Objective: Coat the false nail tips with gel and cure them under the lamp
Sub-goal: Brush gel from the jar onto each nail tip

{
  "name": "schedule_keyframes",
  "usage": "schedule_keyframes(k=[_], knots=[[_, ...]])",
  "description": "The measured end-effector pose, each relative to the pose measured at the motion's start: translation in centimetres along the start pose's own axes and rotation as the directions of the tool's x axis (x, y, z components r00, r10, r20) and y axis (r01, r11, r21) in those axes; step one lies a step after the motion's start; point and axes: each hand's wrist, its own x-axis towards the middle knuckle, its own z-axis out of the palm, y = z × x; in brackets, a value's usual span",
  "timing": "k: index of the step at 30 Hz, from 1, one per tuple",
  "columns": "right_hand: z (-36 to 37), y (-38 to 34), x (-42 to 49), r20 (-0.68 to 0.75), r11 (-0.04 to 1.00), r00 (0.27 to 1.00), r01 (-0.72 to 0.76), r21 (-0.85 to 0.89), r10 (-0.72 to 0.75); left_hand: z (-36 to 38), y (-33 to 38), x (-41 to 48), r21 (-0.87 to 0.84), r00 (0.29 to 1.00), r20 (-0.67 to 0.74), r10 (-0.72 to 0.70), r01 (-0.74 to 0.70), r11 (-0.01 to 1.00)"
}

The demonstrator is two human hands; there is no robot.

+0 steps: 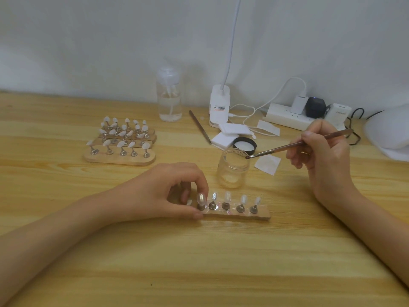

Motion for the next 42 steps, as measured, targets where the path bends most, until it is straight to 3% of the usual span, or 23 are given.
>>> schedule_keyframes(k=[10,22,27,30,32,35,37,39,42], knots=[[-0.9,0.6,0.5,-0.031,1.000,1.000,-0.006,-0.003,0.006,-0.8,0.2,-0.3,0.142,0.997,0.072,0.029,-0.039,0.989],[-1.0,0.3,0.7,-0.045,0.997,0.999,-0.009,0.076,0.012,-0.8,-0.3,-0.4,0.103,0.994,0.093,0.060,-0.070,0.992],[0.1,-0.7,-0.1,0.128,0.994,0.990,0.049,0.101,-0.061,-1.1,-0.3,-0.4,0.101,0.992,0.115,0.046,-0.057,0.993],[1.4,-1.9,-1.4,0.259,0.979,0.953,0.186,-0.087,-0.158,-0.9,-0.5,-0.5,0.100,0.993,0.111,0.042,-0.053,0.994],[2.3,-2.8,-2.4,0.395,0.873,0.891,0.364,-0.323,-0.225,-0.8,-0.5,-0.5,0.081,0.995,0.092,0.042,-0.049,0.995],[3.6,-4.1,-4.1,0.570,0.520,0.794,0.585,-0.622,-0.212,-0.6,-0.6,-0.4,0.044,0.995,0.087,0.049,-0.053,0.998],[4.6,-4.5,-5.2,0.641,0.321,0.752,0.651,-0.688,-0.152,-0.5,-0.8,-0.4,0.034,0.995,0.085,0.057,-0.060,0.998],[5.3,-4.7,-6.0,0.682,0.215,0.726,0.683,-0.698,-0.092,-0.5,-0.9,-0.3,0.012,0.995,0.084,0.053,-0.054,0.998],[5.9,-4.6,-6.5,0.689,0.148,0.725,0.684,-0.714,-0.026,-0.6,-1.0,-0.1,-0.070,0.997,0.077,0.030,-0.025,0.997]])
